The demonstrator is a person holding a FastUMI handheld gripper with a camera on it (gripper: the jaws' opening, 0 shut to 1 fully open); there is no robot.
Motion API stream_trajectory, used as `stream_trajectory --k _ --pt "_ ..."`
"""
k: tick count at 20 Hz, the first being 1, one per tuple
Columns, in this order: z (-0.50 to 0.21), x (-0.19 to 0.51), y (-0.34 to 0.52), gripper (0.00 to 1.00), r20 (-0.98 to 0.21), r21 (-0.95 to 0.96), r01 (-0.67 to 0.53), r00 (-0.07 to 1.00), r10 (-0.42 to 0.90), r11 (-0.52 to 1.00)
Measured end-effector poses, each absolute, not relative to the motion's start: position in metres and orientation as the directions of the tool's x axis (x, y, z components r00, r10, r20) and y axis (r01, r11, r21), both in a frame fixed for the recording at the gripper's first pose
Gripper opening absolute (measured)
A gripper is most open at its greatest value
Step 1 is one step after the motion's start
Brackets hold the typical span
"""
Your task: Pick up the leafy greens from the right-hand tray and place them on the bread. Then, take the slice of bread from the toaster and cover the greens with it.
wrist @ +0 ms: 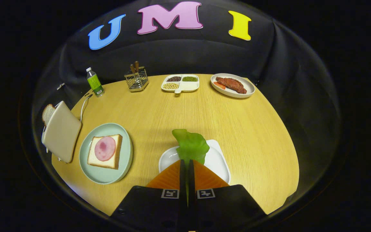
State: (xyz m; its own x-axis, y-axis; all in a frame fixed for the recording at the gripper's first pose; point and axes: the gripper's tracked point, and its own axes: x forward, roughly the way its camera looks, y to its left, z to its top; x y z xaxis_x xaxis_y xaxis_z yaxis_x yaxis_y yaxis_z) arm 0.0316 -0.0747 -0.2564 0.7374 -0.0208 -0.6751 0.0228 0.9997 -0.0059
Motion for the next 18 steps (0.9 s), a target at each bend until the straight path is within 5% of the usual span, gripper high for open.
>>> stream_trajectory --k 9,18 --pt "-0.173 0.038 0.022 0.05 -0.568 0.028 -0.129 0.814 0.122 0.991" --pt "-0.191 0.043 0.137 0.05 -0.604 0.077 -0.323 0.737 0.302 0.943"
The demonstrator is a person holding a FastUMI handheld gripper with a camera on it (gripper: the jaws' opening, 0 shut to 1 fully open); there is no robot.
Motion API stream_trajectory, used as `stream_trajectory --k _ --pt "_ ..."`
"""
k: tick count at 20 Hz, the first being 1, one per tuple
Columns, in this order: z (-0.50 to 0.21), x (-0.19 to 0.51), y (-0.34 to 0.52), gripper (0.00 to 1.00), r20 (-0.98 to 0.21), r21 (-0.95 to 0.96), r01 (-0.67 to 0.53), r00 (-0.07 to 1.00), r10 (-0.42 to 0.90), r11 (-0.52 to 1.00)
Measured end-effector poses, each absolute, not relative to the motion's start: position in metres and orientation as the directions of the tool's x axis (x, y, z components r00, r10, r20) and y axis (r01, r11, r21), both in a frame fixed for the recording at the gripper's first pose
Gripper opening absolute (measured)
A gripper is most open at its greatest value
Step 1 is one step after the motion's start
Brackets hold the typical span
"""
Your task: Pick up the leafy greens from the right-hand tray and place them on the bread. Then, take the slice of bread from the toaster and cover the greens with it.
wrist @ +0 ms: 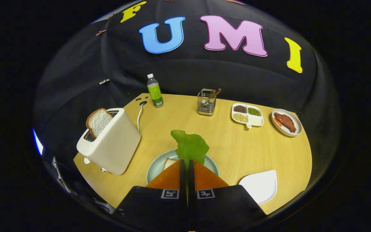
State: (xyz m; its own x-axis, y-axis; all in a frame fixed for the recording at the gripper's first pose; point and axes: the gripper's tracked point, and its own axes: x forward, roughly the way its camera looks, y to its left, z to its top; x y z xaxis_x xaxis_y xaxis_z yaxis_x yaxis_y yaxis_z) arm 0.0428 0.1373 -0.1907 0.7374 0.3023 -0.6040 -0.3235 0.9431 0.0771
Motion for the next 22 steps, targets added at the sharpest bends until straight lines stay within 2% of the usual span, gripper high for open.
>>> stream_trajectory --k 5,15,21,22 --pt "-0.222 0.042 0.162 0.05 -0.665 0.064 -0.389 0.67 0.329 0.919" --pt "-0.258 0.06 0.169 0.11 -0.715 0.028 -0.377 0.639 0.282 0.926" --pt "-0.267 0.066 0.163 0.27 -0.731 0.01 -0.348 0.637 0.245 0.937" --pt "-0.268 0.066 0.162 0.36 -0.732 0.005 -0.347 0.638 0.24 0.938"
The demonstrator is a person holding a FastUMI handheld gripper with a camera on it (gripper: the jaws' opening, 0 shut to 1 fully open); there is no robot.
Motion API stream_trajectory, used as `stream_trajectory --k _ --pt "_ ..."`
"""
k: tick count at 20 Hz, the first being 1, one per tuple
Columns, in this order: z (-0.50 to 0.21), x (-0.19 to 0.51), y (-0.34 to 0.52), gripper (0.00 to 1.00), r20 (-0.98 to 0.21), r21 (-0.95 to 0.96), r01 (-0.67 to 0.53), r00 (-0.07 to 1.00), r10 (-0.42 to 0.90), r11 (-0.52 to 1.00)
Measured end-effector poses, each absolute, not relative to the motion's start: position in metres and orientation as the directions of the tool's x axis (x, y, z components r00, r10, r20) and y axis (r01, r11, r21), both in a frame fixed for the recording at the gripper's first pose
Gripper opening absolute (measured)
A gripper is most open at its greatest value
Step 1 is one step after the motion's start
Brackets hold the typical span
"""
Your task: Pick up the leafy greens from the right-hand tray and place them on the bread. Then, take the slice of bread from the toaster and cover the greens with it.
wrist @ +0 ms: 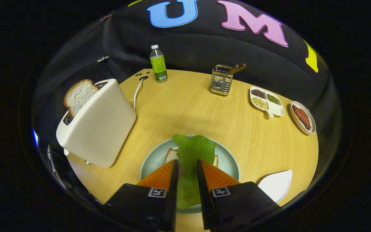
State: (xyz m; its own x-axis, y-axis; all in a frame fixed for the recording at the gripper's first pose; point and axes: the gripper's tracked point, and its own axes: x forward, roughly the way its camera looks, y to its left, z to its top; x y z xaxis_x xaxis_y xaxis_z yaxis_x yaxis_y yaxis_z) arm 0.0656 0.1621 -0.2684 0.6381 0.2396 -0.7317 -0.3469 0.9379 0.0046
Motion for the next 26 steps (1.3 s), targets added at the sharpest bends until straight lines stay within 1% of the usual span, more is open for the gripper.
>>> stream_trajectory --k 2,3,4,5,8,11,12,14,18,21,26 --pt "-0.273 0.063 0.164 0.6 -0.739 -0.002 -0.357 0.63 0.239 0.934" --pt "-0.274 0.063 0.161 0.65 -0.741 -0.014 -0.361 0.63 0.233 0.932" --pt "-0.275 0.063 0.159 0.72 -0.741 -0.027 -0.364 0.632 0.226 0.931" --pt "-0.277 0.063 0.158 0.74 -0.742 -0.034 -0.366 0.633 0.221 0.93" --pt "-0.28 0.064 0.153 0.9 -0.741 -0.043 -0.355 0.638 0.208 0.934" --pt "-0.278 0.066 0.148 0.96 -0.736 -0.049 -0.345 0.647 0.2 0.937" --pt "-0.277 0.066 0.147 1.0 -0.734 -0.051 -0.345 0.649 0.199 0.937" --pt "-0.273 0.066 0.145 1.0 -0.727 -0.061 -0.344 0.658 0.194 0.937" --pt "-0.25 0.062 0.158 1.0 -0.685 -0.044 -0.358 0.69 0.233 0.933" --pt "-0.215 0.061 0.178 1.0 -0.62 -0.061 -0.406 0.731 0.284 0.912" --pt "-0.151 0.055 0.235 1.0 -0.51 -0.057 -0.5 0.759 0.405 0.864"
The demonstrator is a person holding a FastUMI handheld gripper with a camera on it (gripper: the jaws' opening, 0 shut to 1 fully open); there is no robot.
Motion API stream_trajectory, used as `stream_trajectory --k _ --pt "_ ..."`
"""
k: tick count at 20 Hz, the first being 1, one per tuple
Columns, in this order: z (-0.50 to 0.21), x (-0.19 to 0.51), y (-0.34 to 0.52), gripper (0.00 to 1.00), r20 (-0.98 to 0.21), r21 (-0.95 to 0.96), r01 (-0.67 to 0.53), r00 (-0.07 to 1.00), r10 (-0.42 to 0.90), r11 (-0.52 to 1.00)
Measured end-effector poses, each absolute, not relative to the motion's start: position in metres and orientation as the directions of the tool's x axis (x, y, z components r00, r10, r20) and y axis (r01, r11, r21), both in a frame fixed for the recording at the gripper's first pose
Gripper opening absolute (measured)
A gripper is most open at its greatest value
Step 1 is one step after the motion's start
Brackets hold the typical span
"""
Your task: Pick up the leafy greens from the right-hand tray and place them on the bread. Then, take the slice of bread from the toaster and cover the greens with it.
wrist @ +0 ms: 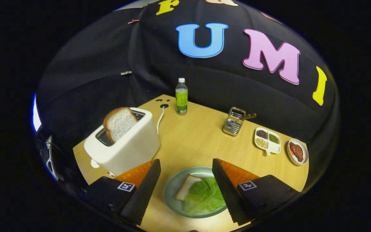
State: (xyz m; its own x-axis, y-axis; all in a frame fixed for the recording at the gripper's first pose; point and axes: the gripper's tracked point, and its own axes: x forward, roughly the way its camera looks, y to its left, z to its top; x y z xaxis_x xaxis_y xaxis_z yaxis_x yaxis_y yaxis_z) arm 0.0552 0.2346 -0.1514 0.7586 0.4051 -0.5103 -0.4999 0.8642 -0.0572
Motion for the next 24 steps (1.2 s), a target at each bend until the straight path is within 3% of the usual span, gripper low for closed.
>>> stream_trajectory --k 8,14,24 --pt "-0.092 0.044 0.335 1.0 -0.418 -0.029 -0.619 0.721 0.554 0.785" --pt "-0.102 0.031 0.397 1.0 -0.442 -0.053 -0.679 0.674 0.592 0.733" --pt "-0.152 0.064 0.438 0.98 -0.464 -0.139 -0.587 0.75 0.471 0.798"
